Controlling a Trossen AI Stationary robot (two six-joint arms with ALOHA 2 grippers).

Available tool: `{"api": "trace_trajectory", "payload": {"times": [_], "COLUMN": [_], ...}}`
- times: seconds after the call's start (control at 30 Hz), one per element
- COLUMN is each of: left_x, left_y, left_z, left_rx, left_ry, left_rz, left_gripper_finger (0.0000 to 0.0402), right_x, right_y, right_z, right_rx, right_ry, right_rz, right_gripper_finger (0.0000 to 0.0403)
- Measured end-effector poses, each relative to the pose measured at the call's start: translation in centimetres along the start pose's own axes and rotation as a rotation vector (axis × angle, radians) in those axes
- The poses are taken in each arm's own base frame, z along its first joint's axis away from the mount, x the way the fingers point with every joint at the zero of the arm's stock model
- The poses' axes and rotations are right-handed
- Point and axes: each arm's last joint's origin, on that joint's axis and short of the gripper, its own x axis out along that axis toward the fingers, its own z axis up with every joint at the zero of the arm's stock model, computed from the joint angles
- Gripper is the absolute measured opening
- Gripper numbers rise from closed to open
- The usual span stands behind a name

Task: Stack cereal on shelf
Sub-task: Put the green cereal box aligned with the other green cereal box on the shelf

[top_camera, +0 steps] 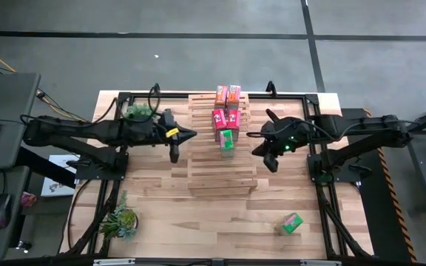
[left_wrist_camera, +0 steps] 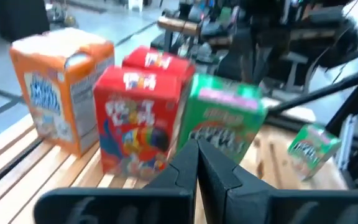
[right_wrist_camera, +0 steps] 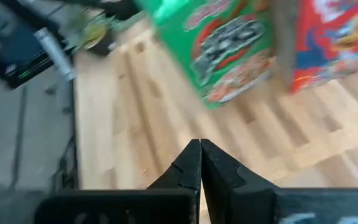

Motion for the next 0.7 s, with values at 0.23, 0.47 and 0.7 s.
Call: {"api": "trace_trajectory", "payload": {"times": [0.23,0.47,0.7], "left_x": [-0.7,-0.8,-0.9], "left_y": [-1.0,-1.5,-1.7], "left_z": [0.9,0.8,0.8], "left_rx": [-0.079,-0.176,-0.196], "left_ry": [-0.105,-0.118,-0.120], "left_rz": [-0.008,-0.004,-0.012], "left_gripper_finger": [0.0000,0.0000,0.0000], "right_x": [-1.7,-2.5,-2.5], "right_y": [0.9,4.7,9.7], "right_z": [-0.7,-3.6,-8.6], "right_rx": [-0.071,-0.209,-0.450], "right_ry": [0.226,0.417,0.513], "right_rz": [0.178,0.406,0.414], "right_gripper_finger": [0.0080,0.0238,0.0304]}}
